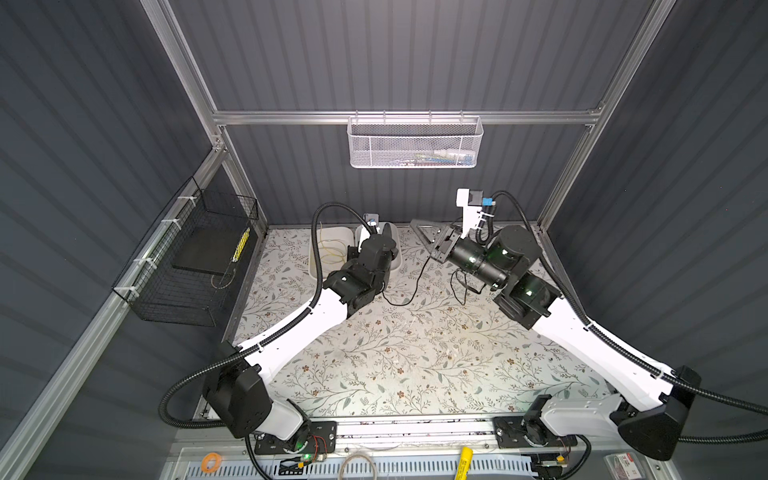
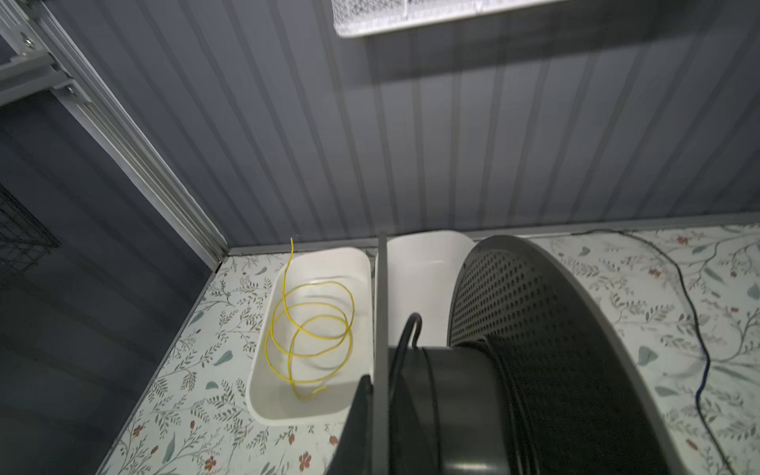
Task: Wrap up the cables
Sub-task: 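Swing the spool toward the trays with left gripper while right gripper reaches, then carry the black cable around the spool with the right gripper while left holds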
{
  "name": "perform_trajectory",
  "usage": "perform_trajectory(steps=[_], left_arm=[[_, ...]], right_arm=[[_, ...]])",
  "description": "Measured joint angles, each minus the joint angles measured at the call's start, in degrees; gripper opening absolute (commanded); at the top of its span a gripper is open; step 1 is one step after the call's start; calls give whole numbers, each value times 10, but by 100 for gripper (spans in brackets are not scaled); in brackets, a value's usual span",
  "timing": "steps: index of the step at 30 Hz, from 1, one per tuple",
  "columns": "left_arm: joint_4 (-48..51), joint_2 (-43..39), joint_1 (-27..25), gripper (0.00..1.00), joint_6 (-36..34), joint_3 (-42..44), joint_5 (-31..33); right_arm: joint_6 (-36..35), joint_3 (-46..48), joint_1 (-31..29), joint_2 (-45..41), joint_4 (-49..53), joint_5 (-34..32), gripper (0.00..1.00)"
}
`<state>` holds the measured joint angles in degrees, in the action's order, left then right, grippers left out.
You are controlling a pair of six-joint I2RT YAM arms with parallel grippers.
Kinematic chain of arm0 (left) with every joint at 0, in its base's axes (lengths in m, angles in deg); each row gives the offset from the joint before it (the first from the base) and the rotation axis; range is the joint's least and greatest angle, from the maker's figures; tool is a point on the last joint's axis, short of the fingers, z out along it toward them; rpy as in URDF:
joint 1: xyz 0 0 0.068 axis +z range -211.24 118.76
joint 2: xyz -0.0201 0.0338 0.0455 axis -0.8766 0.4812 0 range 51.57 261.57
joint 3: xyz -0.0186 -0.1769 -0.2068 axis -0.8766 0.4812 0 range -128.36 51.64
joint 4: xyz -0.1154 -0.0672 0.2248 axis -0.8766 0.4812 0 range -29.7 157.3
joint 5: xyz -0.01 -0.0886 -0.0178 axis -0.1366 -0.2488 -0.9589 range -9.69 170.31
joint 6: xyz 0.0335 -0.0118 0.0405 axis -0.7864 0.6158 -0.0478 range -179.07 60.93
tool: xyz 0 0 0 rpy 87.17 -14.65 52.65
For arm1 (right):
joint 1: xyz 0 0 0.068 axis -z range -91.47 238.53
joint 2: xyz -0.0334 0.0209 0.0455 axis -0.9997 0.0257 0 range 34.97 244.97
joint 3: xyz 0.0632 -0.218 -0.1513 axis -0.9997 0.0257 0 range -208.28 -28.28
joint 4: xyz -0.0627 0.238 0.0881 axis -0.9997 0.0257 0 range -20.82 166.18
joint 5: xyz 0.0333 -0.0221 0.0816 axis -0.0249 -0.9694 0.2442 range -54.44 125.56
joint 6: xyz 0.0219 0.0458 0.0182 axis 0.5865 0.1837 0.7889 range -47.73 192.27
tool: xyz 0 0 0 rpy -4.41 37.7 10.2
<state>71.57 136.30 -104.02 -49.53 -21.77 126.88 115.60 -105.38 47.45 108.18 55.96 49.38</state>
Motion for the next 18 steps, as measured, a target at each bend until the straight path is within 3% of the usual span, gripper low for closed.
perform_trajectory(steps=[12, 18], left_arm=[[88, -32, -13, 0, 16, 85, -51], [146, -75, -14, 0, 14, 94, -71]], right_arm=[[1, -125, 155, 34, 80, 66, 0], [18, -194, 234, 104, 107, 101, 7]])
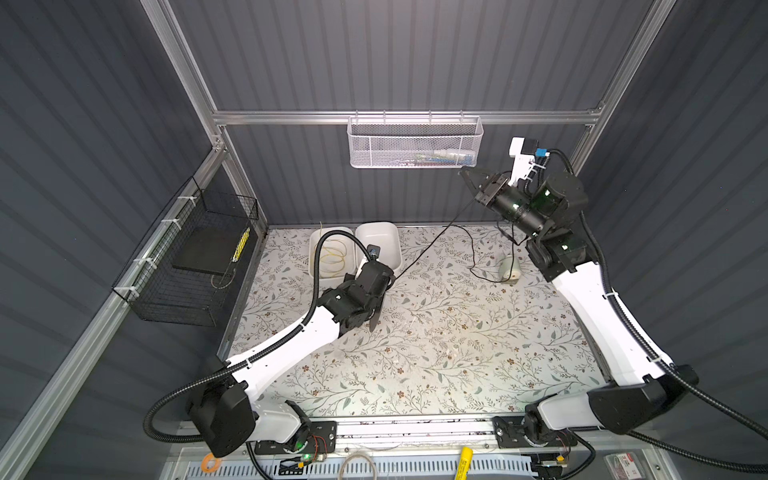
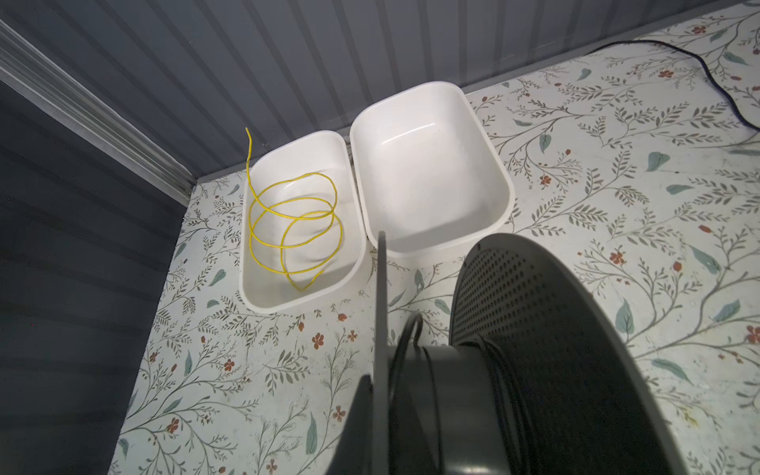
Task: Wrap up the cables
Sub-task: 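Carry the black cable around the spool with the right gripper while left holds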
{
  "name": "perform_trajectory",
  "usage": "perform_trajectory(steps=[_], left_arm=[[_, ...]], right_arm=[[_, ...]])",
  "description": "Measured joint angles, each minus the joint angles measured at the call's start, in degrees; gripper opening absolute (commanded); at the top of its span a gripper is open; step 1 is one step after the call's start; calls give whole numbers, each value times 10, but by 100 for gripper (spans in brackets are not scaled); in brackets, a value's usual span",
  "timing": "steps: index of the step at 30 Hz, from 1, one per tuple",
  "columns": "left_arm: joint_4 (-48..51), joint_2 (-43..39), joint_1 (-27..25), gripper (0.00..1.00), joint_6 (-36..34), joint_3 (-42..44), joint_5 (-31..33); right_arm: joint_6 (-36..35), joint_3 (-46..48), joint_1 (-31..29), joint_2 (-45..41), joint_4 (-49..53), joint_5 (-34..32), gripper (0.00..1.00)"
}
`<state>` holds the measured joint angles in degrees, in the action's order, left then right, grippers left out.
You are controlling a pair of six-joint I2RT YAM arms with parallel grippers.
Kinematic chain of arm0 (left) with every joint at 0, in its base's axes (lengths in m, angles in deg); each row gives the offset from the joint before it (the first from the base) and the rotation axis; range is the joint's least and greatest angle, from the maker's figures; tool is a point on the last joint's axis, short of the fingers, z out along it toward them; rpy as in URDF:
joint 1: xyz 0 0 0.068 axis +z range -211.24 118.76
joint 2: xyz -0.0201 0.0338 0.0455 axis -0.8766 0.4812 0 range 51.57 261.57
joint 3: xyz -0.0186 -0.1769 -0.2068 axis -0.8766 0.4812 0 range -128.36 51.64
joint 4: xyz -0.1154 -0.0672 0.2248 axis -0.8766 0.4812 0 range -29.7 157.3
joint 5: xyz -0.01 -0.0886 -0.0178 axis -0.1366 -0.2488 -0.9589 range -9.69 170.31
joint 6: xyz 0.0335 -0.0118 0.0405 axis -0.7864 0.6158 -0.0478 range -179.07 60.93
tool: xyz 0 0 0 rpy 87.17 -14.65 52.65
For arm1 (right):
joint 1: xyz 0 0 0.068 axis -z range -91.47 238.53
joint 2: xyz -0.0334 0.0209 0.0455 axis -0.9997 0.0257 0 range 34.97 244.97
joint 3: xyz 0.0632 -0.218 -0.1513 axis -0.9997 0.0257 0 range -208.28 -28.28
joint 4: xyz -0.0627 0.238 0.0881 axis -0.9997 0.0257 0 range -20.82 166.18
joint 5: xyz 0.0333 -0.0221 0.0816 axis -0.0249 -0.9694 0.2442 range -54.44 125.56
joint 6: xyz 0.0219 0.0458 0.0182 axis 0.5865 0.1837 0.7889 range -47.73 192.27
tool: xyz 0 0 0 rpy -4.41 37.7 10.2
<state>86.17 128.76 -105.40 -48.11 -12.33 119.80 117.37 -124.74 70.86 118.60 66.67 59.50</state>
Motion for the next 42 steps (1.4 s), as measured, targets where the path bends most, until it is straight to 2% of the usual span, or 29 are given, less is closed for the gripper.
perform_trajectory(steps=[7, 17, 23, 26, 29, 34, 42], left_arm=[[66, -32, 0, 0, -2, 20, -7], [142, -80, 0, 0, -4, 37, 9], [177, -118, 0, 0, -4, 37, 23], [194, -133, 0, 0, -3, 37, 26], [210, -144, 0, 0, -4, 36, 23], [241, -158, 0, 0, -31, 23, -27], [300, -184, 0, 0, -99, -64, -167]], right_arm=[[25, -92, 66, 76, 21, 31, 12], [60, -142, 139, 111, 25, 48, 13], [67, -242, 167, 176, 52, 59, 9], [64, -317, 169, 225, 80, 64, 0], [60, -376, 165, 271, 104, 67, 0], [39, -401, 150, 317, 139, 50, 0], [-14, -399, 124, 359, 172, -9, 0]])
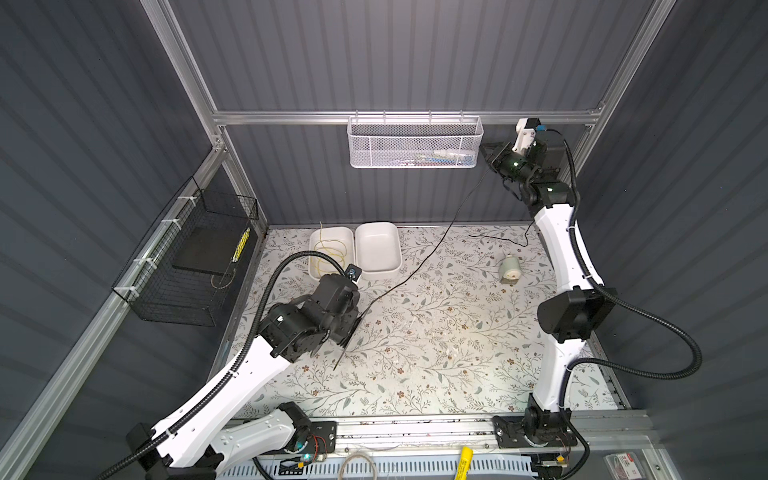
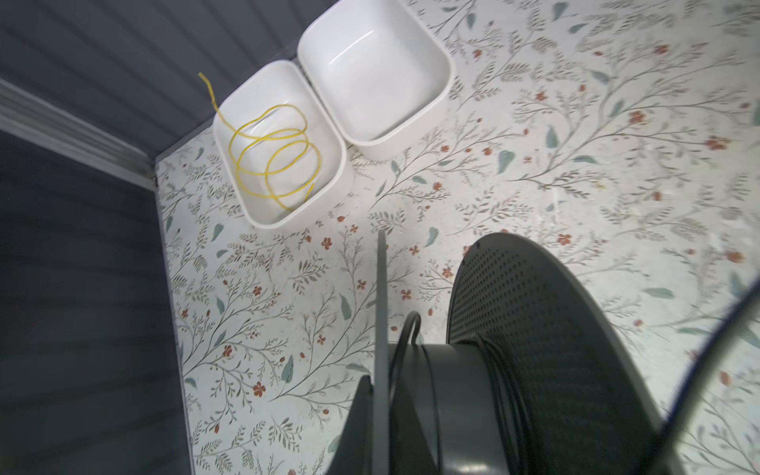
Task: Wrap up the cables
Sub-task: 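Carry the black cable around the spool with the right gripper while left holds, then draw the spool back with the left gripper while the right gripper returns toward it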
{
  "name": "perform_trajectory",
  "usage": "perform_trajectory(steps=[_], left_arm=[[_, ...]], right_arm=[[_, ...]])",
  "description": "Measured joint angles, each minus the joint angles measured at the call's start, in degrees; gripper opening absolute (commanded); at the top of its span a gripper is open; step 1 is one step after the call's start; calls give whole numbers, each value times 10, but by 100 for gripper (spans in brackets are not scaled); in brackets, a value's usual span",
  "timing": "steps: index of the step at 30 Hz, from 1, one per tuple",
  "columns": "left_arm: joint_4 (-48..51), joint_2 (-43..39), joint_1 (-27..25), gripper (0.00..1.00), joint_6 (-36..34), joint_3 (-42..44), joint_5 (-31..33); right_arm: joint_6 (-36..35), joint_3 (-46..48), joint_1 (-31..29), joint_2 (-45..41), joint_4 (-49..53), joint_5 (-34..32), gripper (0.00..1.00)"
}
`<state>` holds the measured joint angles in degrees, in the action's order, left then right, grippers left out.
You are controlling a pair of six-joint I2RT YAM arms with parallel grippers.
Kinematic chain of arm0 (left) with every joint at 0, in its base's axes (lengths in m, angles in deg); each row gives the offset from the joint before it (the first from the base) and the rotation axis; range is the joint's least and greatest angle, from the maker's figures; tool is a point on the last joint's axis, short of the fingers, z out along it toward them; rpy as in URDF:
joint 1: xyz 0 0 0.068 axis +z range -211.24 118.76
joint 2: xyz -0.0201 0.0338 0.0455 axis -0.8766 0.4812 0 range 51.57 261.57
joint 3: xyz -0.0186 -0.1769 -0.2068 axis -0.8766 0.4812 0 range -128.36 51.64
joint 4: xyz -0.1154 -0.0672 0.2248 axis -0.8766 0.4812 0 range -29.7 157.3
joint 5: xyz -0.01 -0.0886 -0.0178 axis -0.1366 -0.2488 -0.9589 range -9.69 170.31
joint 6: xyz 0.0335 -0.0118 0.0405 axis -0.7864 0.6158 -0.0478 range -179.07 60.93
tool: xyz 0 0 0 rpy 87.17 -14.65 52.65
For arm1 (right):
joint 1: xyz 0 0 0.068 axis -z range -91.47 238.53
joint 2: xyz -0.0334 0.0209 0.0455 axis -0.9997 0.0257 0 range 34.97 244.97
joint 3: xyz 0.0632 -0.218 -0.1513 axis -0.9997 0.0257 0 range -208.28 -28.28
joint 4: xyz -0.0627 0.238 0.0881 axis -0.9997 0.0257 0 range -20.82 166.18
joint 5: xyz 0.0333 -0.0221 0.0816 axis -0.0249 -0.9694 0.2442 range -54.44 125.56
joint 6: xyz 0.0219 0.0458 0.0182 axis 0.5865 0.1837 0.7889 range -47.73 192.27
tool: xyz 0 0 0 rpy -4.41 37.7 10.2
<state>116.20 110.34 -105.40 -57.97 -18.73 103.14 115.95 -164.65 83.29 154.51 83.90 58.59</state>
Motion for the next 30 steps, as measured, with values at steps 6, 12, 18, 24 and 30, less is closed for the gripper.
perform_trajectory(steps=[6, 12, 18, 24, 30], left_arm=[[37, -12, 0, 0, -18, -77, -86], [42, -3, 0, 0, -25, -198, -135], [31, 17, 0, 0, -26, -296, -156], [-26, 42, 0, 0, 1, -347, -145], [-87, 49, 0, 0, 33, -357, -95]], right_arm=[[-48, 40, -14, 8, 3, -60, 0], [-111, 113, -65, 6, -10, -100, 0], [-145, 280, -125, -23, -60, -135, 0], [-163, 403, -166, -47, -117, -178, 0], [-174, 498, -214, -79, -179, -219, 0]])
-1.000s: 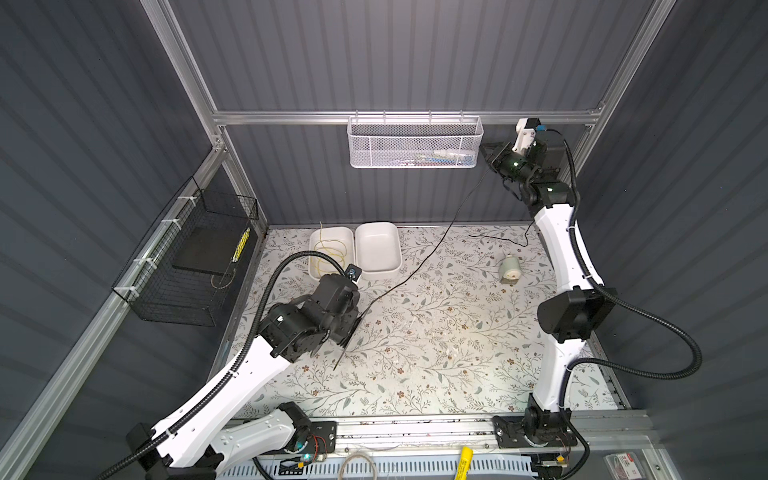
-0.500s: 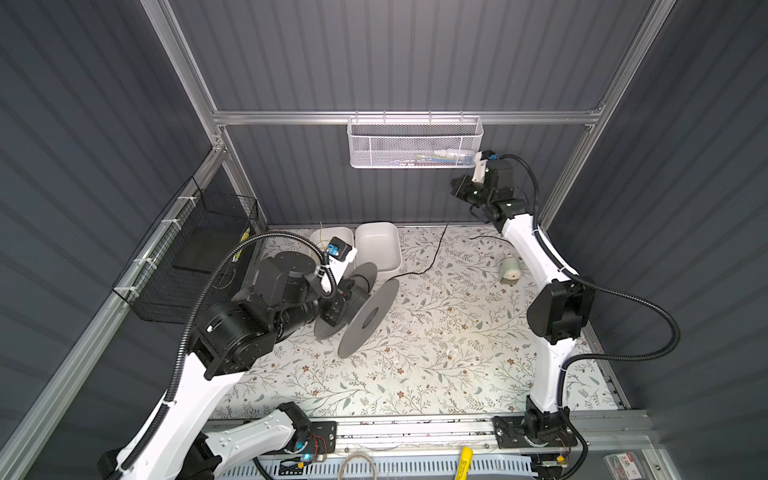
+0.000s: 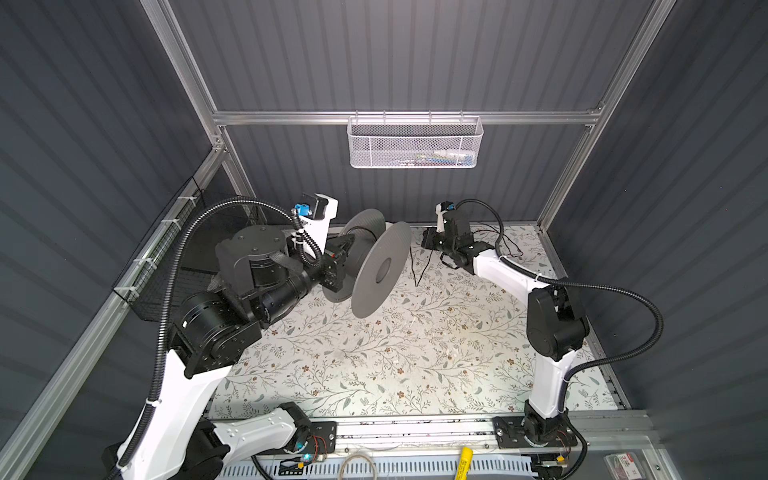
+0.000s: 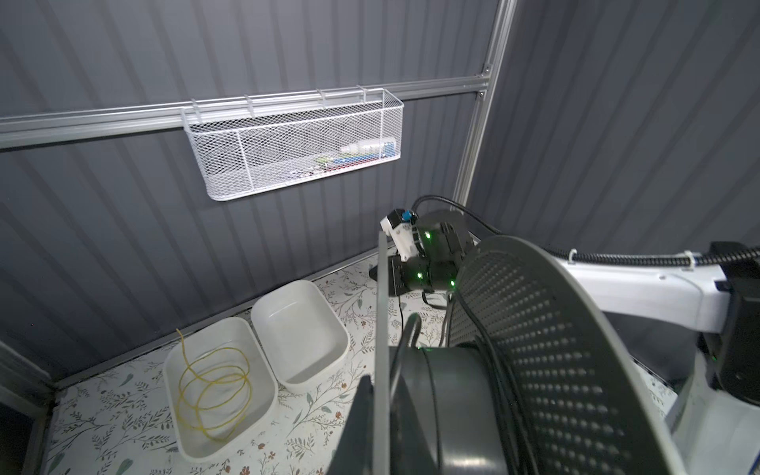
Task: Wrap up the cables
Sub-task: 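Draw the spool back with the left gripper while the right gripper returns toward it, then swing the spool toward the trays with left gripper while right gripper reaches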
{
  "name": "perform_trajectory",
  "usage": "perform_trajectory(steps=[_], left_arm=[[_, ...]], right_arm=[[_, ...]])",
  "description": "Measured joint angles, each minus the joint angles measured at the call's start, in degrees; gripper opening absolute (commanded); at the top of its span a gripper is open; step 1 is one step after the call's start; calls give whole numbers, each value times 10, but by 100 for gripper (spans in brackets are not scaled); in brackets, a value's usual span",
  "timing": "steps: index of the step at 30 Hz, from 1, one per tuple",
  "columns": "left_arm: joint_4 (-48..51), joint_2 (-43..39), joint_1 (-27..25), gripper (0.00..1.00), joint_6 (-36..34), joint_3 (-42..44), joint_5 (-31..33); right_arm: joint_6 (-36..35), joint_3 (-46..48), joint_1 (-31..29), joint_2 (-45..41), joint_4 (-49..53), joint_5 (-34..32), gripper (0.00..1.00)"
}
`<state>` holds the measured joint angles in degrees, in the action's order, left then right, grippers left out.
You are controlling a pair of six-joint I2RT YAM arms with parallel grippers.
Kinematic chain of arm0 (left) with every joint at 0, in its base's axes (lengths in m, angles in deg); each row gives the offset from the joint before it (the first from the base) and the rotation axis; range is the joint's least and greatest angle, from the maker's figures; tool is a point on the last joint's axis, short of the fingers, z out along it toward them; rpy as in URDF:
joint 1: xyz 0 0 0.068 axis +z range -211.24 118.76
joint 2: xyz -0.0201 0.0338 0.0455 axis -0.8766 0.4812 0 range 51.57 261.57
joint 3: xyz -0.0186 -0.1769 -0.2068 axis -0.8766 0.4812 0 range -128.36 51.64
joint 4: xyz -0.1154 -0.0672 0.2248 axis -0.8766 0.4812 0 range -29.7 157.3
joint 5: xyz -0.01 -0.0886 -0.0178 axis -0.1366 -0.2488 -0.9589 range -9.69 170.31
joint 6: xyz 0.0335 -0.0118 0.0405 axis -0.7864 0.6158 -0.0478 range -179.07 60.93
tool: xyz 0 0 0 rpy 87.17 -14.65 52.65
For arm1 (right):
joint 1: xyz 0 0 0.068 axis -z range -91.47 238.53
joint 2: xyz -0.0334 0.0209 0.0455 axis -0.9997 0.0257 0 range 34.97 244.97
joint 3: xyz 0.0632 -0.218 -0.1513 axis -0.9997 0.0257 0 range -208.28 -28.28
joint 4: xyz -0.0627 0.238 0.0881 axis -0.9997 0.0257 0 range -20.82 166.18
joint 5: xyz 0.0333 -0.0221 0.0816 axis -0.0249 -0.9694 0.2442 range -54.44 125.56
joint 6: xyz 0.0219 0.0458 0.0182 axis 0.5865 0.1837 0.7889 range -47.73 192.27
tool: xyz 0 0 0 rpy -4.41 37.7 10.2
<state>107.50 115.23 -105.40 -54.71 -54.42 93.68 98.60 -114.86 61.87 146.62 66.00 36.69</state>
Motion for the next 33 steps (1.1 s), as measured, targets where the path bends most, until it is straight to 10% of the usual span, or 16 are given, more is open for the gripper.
perform_trajectory(steps=[12, 23, 33], left_arm=[[-163, 66, 16, 0, 8, 6, 220], [-262, 178, 198, 0, 43, 75, 230], [-336, 235, 206, 0, 5, 164, 248]], right_arm=[[2, 177, -104, -84, -81, -59, 0], [-8, 219, -182, -257, -92, -54, 0], [-58, 118, -227, -335, -16, -2, 0]])
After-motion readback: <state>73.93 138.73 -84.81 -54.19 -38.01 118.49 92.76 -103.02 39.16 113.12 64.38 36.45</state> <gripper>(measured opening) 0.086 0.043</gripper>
